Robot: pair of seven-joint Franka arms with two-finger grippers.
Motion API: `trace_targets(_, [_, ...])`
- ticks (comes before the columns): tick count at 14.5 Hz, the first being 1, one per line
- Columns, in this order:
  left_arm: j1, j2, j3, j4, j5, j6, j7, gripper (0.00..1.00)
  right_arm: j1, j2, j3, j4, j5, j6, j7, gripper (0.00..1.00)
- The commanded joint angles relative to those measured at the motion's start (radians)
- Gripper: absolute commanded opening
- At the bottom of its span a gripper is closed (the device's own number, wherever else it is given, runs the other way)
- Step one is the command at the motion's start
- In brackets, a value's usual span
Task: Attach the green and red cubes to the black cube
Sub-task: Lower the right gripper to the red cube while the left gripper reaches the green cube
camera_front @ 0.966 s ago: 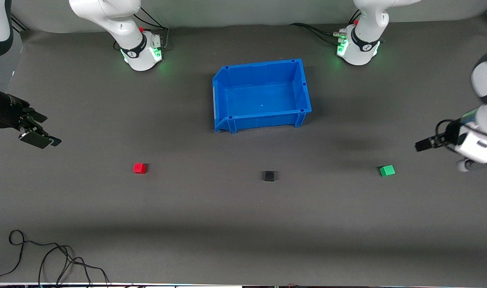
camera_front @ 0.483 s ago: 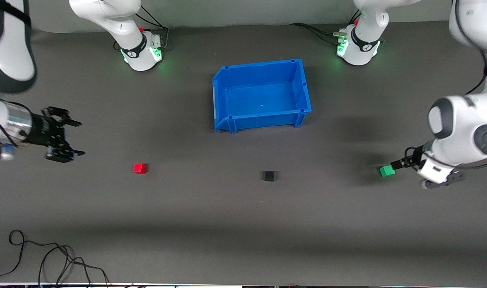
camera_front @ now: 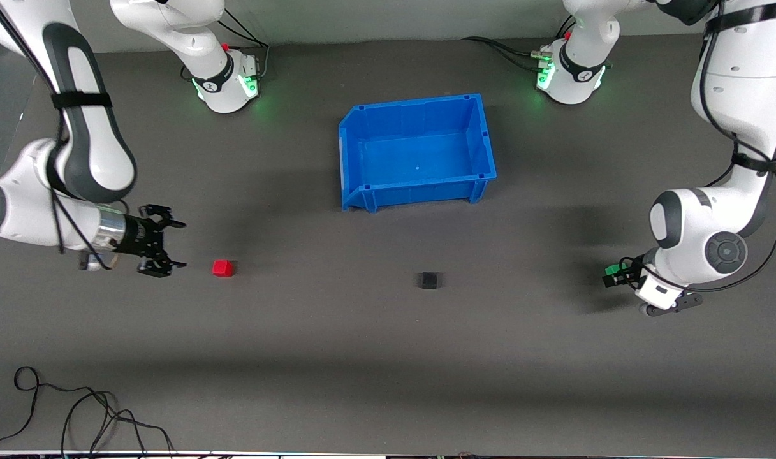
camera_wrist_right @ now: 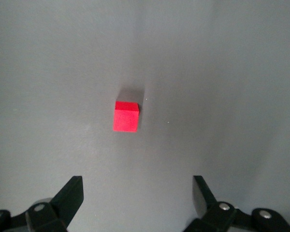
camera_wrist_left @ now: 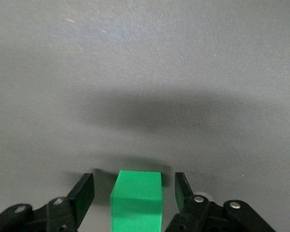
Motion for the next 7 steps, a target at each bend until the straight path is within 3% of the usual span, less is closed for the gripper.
trace_targets(1, [-0.005,-0.002,0.002,0.014,0.015,-0.008,0.006,0.59,0.002,0.074,-0.003,-0.009,0.075,0.088,-0.046,1.0])
trace_targets(3, [0.0,-0.002,0.002,0.017,0.015,-0.015,0.019,0.43,0.002,0.12,-0.003,-0.017,0.087,0.159,-0.066,1.0])
trace_targets(5, [-0.002,-0.002,0.002,0.018,0.015,-0.023,0.022,0.2,0.002,0.166,-0.003,-0.02,0.173,0.187,-0.156,1.0])
trace_targets(7, [-0.002,-0.006,0.002,0.02,0.015,-0.025,0.019,0.04,0.002,0.211,-0.005,-0.018,0.231,0.228,-0.203,1.0])
